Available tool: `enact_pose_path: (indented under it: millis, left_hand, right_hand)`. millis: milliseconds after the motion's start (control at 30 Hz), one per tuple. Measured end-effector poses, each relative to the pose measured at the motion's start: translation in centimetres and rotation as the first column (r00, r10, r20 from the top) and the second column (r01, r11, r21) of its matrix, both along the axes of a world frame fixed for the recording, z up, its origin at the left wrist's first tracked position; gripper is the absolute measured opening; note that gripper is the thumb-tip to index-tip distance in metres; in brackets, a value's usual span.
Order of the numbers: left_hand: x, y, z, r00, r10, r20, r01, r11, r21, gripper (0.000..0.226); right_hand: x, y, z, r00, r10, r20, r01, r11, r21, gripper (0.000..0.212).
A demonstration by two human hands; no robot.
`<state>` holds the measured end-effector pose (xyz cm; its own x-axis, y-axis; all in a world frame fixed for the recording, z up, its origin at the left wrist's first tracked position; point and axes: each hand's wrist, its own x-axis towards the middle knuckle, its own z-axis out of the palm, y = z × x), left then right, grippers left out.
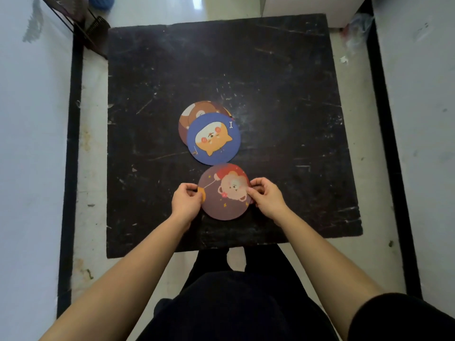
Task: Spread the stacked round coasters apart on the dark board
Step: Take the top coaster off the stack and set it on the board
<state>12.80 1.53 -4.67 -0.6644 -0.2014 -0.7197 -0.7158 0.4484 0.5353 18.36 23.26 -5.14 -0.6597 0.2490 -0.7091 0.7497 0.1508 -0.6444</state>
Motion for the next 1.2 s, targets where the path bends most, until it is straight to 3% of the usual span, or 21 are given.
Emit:
enact_pose_path:
  millis: [133, 233, 367, 567, 767, 833, 900, 967, 1100, 1200]
  left_hand:
    - [2.1, -0.4, -0.7, 0.995, -0.093, 0.023, 0.094, 0.994, -0.047, 0.009]
    - [2.3, -0.4, -0.8, 0.983, -0.183, 0.036, 0.185, 0.977, -0.105, 0.010]
    - [2.0, 0.1, -0.3, 0.948, -0.311, 0.069, 0.319, 0.931, -0.180, 0.010]
    - [1.6, 0.4, 0.1, 0.905, -0.414, 0.100, 0.425, 0.875, -0.232, 0.013]
    - [1.4, 0.4, 0.1, 0.799, -0.585, 0.138, 0.597, 0.746, -0.294, 0.017]
    - [1.5, 0.4, 0.0, 0.766, -0.627, 0.145, 0.636, 0.705, -0.314, 0.015]
    - [1.4, 0.3, -0.2, 0.794, -0.595, 0.124, 0.600, 0.735, -0.315, 0.012]
    - [0.9, 0.2, -0.5, 0.861, -0.500, 0.092, 0.504, 0.816, -0.282, 0.017]
    - [-2.1, 0.6, -0.7, 0.972, -0.234, -0.035, 0.229, 0.968, -0.101, 0.042]
    - [-5.1, 1.6, -0.3, 0.997, -0.017, -0.072, 0.019, 0.999, 0.027, 0.054]
  right_hand:
    - [2.3, -0.1, -0.9, 0.998, 0.044, 0.051, -0.051, 0.989, 0.138, 0.012]
    - [2.7, -0.1, -0.5, 0.978, 0.190, 0.085, -0.206, 0.940, 0.273, 0.012]
    - [2.8, 0.1, -0.2, 0.910, 0.376, 0.174, -0.413, 0.785, 0.461, 0.021]
    - [2.4, 0.3, -0.1, 0.832, 0.495, 0.250, -0.545, 0.648, 0.532, 0.032]
    - [1.6, 1.1, -0.1, 0.592, 0.738, 0.325, -0.718, 0.299, 0.629, 0.051]
    - [1.2, 1.4, -0.1, 0.541, 0.764, 0.352, -0.750, 0.248, 0.613, 0.053]
    - [0.9, 1.5, 0.0, 0.531, 0.765, 0.364, -0.758, 0.237, 0.608, 0.054]
    - [0.2, 1.4, 0.1, 0.588, 0.731, 0.346, -0.726, 0.289, 0.624, 0.054]
    - [-3.1, 1.4, 0.1, 0.918, 0.370, 0.144, -0.383, 0.731, 0.565, 0.036]
    - [-6.8, 1.4, 0.1, 0.992, 0.110, 0.068, -0.126, 0.941, 0.315, 0.049]
